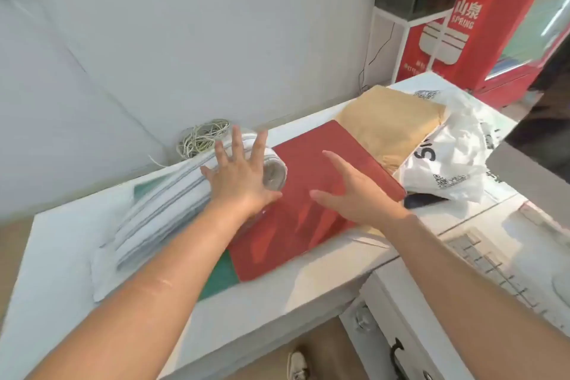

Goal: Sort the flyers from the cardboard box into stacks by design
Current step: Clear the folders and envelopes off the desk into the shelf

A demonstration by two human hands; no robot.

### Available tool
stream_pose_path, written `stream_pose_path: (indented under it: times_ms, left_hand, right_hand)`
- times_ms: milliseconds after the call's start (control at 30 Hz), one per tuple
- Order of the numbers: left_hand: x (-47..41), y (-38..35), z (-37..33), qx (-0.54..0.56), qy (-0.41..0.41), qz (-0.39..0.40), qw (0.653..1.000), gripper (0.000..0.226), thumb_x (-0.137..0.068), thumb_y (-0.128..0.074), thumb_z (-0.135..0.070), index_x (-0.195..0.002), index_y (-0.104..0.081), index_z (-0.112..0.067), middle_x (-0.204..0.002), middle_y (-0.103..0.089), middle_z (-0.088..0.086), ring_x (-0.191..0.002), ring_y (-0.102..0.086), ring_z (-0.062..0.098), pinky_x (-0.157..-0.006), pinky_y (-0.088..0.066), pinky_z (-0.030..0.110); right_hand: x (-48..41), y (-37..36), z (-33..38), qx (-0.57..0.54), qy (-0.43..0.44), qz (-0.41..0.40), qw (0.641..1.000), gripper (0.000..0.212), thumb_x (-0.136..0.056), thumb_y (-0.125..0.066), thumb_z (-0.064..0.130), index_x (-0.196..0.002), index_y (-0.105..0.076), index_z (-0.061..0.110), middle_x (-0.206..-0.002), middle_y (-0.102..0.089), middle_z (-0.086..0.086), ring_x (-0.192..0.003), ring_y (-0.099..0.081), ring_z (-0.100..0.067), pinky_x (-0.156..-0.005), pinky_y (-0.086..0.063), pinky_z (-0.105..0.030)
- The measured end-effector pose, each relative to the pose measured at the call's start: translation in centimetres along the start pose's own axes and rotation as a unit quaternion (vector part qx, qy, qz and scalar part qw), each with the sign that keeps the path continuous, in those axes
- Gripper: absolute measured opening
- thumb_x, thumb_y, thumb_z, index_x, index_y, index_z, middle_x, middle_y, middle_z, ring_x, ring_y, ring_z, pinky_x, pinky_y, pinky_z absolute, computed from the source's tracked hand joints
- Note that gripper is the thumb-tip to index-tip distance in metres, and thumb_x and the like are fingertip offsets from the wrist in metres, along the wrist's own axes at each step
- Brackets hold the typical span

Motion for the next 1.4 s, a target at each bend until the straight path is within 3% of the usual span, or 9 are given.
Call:
stream_pose_path:
  times_ms: [133, 233, 467, 633, 733, 900, 1133, 1233, 1400]
  left_hand:
    - [-0.6, -0.9, 1.3, -0.001, -0.036, -0.048, 0.998, 0.097, -0.073, -0.059, -0.063, -0.144, -0.001, -0.032, -0.143, -0.038, 0.014, -0.121, -0.047, 0.034, -0.085, -0.048, 0.045]
    - [-1.4, 0.5, 1.7, -0.006, -0.039, -0.096, 0.995, 0.086, -0.080, -0.056, -0.057, -0.145, -0.011, -0.023, -0.125, -0.058, 0.009, -0.104, -0.060, 0.031, -0.069, -0.042, 0.035]
    - [0.8, 2.2, 10.9, 0.231, -0.048, -0.044, 0.971, 0.110, -0.060, -0.079, -0.058, -0.147, -0.020, -0.027, -0.149, -0.032, -0.003, -0.136, -0.027, 0.020, -0.112, -0.023, 0.032]
    - [4.1, 1.0, 18.6, 0.451, 0.099, 0.072, 0.884, 0.129, -0.046, -0.089, -0.053, -0.143, -0.004, -0.047, -0.129, -0.053, -0.015, -0.116, -0.054, 0.007, -0.103, -0.038, 0.028]
    - [6.0, 0.3, 20.7, 0.513, 0.192, -0.036, 0.836, 0.106, -0.050, -0.093, -0.037, -0.133, -0.027, -0.045, -0.114, -0.063, -0.015, -0.102, -0.063, 0.005, -0.099, -0.045, 0.033]
    - [9.9, -0.7, 24.3, 0.458, 0.309, -0.186, 0.812, 0.097, -0.073, -0.081, -0.029, -0.147, -0.019, -0.032, -0.149, -0.032, -0.009, -0.135, -0.031, 0.011, -0.104, -0.025, 0.024]
    - [18.7, -3.8, 23.5, 0.238, 0.337, -0.008, 0.911, 0.081, -0.086, -0.056, -0.054, -0.150, -0.009, -0.034, -0.159, -0.004, 0.006, -0.144, -0.010, 0.027, -0.115, -0.017, 0.041]
    - [21.5, -4.3, 18.6, 0.197, 0.196, -0.005, 0.961, 0.073, -0.085, -0.056, -0.055, -0.143, -0.011, -0.053, -0.159, 0.004, -0.002, -0.145, -0.001, 0.023, -0.116, -0.017, 0.040]
    - [22.8, -6.0, 22.7, 0.078, 0.187, -0.014, 0.979, 0.069, -0.085, -0.062, -0.041, -0.143, -0.023, -0.046, -0.156, -0.014, 0.011, -0.132, -0.030, 0.042, -0.098, -0.043, 0.049]
  right_hand:
    - [-3.7, -2.5, 3.8, -0.286, -0.048, 0.068, 0.955, 0.075, -0.085, -0.062, 0.052, -0.147, -0.022, 0.042, -0.142, -0.048, 0.001, -0.125, -0.051, -0.013, -0.102, -0.043, -0.033]
    - [-6.1, -4.4, 6.8, -0.277, -0.066, 0.089, 0.954, 0.076, -0.084, -0.062, 0.053, -0.147, -0.023, 0.040, -0.131, -0.046, 0.014, -0.110, -0.055, -0.013, -0.075, -0.053, -0.029]
    - [-9.0, -5.0, 9.8, -0.324, 0.010, 0.026, 0.946, 0.049, -0.074, -0.069, -0.001, -0.110, -0.060, 0.031, -0.088, -0.057, -0.007, -0.069, -0.051, -0.017, -0.063, -0.045, -0.032]
    - [-9.8, -5.1, 15.8, -0.332, 0.124, 0.141, 0.925, 0.055, -0.077, -0.073, -0.002, -0.119, -0.060, 0.032, -0.101, -0.061, -0.015, -0.089, -0.060, -0.020, -0.086, -0.056, -0.041]
    - [-9.7, -8.2, 18.0, -0.336, 0.088, 0.080, 0.934, 0.065, -0.082, -0.073, 0.012, -0.136, -0.043, 0.035, -0.117, -0.062, -0.006, -0.105, -0.062, -0.022, -0.092, -0.053, -0.039]
    - [-3.9, -14.9, 19.1, -0.046, 0.123, 0.121, 0.984, 0.078, -0.090, -0.057, 0.047, -0.150, -0.013, 0.026, -0.149, -0.034, -0.007, -0.135, -0.034, -0.027, -0.108, -0.034, -0.042]
    - [5.6, -23.0, 17.2, 0.170, 0.160, 0.184, 0.955, 0.078, -0.083, -0.046, 0.057, -0.146, -0.017, 0.022, -0.133, -0.043, -0.007, -0.118, -0.043, -0.032, -0.093, -0.041, -0.043]
    - [6.1, -23.7, 17.4, 0.104, 0.212, 0.157, 0.959, 0.059, -0.085, -0.047, 0.029, -0.138, -0.031, 0.010, -0.117, -0.055, -0.012, -0.104, -0.055, -0.034, -0.081, -0.040, -0.033]
    - [8.7, -23.9, 18.8, 0.016, 0.226, 0.243, 0.943, 0.066, -0.091, -0.047, 0.008, -0.149, -0.019, 0.021, -0.122, -0.057, -0.012, -0.106, -0.052, -0.034, -0.082, -0.041, -0.036]
Point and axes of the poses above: each hand's wrist, its own x-axis away from the middle knuckle, its own y-axis out of the back of the hand, z = x × y, the point moved 4 cm from there along -x, towards the middle knuckle
